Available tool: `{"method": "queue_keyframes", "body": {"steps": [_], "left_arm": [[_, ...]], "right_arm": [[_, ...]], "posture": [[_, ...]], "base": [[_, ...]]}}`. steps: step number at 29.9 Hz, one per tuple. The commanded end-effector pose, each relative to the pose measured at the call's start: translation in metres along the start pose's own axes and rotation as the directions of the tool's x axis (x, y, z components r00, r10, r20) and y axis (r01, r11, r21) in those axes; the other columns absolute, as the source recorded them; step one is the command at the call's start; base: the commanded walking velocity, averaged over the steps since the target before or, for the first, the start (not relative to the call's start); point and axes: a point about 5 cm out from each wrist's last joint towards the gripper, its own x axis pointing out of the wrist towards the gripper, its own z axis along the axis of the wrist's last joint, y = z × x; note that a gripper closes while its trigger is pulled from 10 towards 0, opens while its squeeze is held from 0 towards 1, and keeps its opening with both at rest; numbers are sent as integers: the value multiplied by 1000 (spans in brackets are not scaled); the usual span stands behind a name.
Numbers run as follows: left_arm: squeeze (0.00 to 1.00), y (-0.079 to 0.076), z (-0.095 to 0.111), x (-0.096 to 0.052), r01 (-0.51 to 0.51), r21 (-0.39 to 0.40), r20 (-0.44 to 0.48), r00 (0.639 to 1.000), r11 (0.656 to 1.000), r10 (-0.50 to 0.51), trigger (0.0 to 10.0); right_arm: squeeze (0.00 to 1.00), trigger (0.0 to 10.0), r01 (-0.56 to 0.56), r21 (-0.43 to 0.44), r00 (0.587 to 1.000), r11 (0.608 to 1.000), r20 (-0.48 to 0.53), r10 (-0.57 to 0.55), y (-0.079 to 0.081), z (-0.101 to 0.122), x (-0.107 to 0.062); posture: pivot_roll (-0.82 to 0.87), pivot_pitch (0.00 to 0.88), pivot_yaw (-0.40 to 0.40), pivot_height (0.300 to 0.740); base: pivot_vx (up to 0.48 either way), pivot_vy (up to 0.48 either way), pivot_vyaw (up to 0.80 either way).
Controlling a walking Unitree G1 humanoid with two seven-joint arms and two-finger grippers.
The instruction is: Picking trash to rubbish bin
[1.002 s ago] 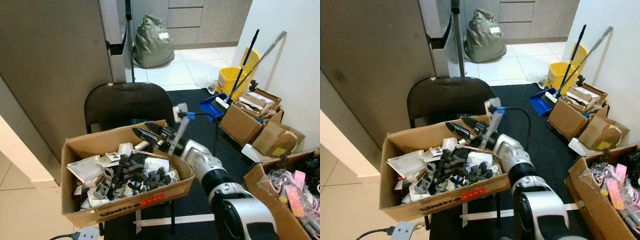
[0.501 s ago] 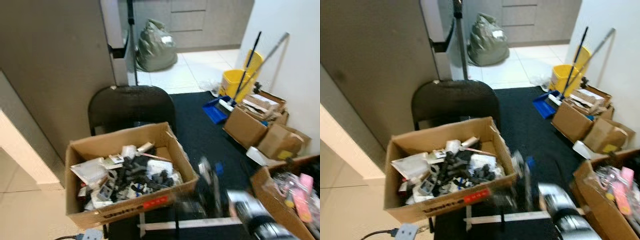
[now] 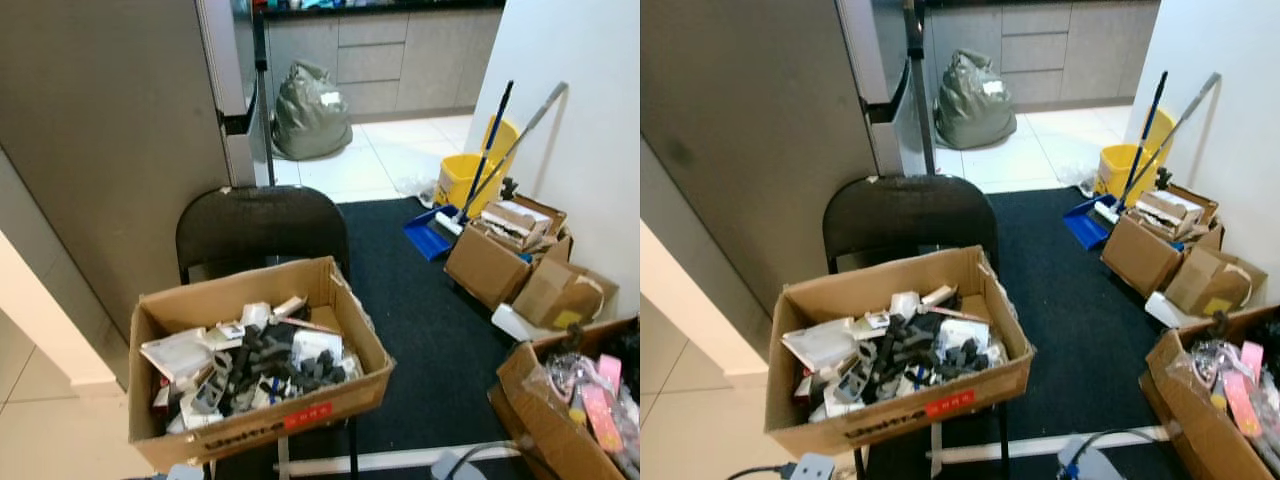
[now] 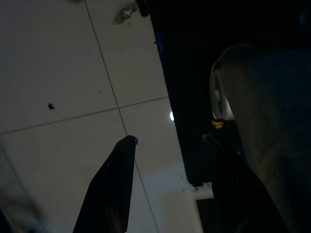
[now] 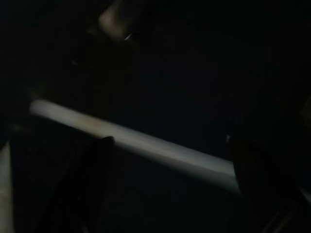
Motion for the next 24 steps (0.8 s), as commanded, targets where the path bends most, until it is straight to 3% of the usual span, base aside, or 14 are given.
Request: {"method": "queue_keyframes", "body": {"steps": [1,5,7,8,9,10,12,14,15,18,21,22,23,24], "left_arm": [[0,2,2,0,-14,23,-7,1000,1000,15,10000],[0,3,6,1,-23,42,-4,1000,999,23,10000],[0,5,12,1,-34,64,7,999,997,34,10000],[0,5,12,1,-37,73,8,999,997,37,10000],[0,3,11,1,-38,93,-2,999,995,38,10000],[0,3,11,1,-37,96,-5,999,995,38,10000],[0,2,10,2,-36,98,-6,999,995,37,10000],[0,-2,11,2,-27,112,-5,1000,993,28,10000],[0,-2,11,2,-27,112,-5,1000,993,28,10000],[0,-5,12,2,-17,106,-1,1000,994,17,10000],[0,-7,11,2,-5,102,-1,1000,995,5,10000],[0,-10,8,2,5,114,-9,1000,993,-4,10000],[0,-10,8,2,5,114,-9,1000,993,-4,10000],[0,-11,4,1,10,118,-19,1000,993,-8,10000]], "right_arm": [[0,10000,62,65,997,996,35,-64,-2,8,0],[0,10000,117,122,992,986,38,-122,-2,8,2],[0,10000,146,387,966,911,144,-216,-2,29,2],[0,10000,135,467,955,874,174,-241,-3,37,1],[0,10000,97,602,933,792,223,-283,-4,54,0],[0,10000,88,623,929,777,231,-290,-4,58,-1],[0,10000,83,634,926,769,235,-294,-4,61,-1],[0,10000,34,639,914,768,291,-283,1,83,-3],[0,10000,34,639,914,768,291,-283,1,83,-3],[0,10000,18,571,911,821,330,-250,9,98,-3],[0,10000,0,533,911,846,348,-220,15,104,-2],[0,10000,-25,468,915,884,367,-169,25,109,-1],[0,10000,-25,468,915,884,367,-169,25,109,-1],[0,10000,-32,413,920,910,369,-135,33,111,1]], "posture": [[-64,0,29,740],[-67,0,31,740],[-69,0,33,740],[-77,0,36,740],[-82,0,39,740],[-87,0,41,740],[-87,0,41,740],[-84,0,35,740],[-84,0,35,740],[-67,0,27,740],[-60,0,20,740],[-52,0,19,740],[-52,0,19,740],[-49,0,23,740]], "base": [[0,0,0],[0,0,0],[0,0,0],[0,0,0],[0,0,0],[0,0,0],[0,0,0],[0,0,0],[0,0,0],[0,0,0],[0,0,0],[0,0,0],[0,0,0],[0,0,0]]}}
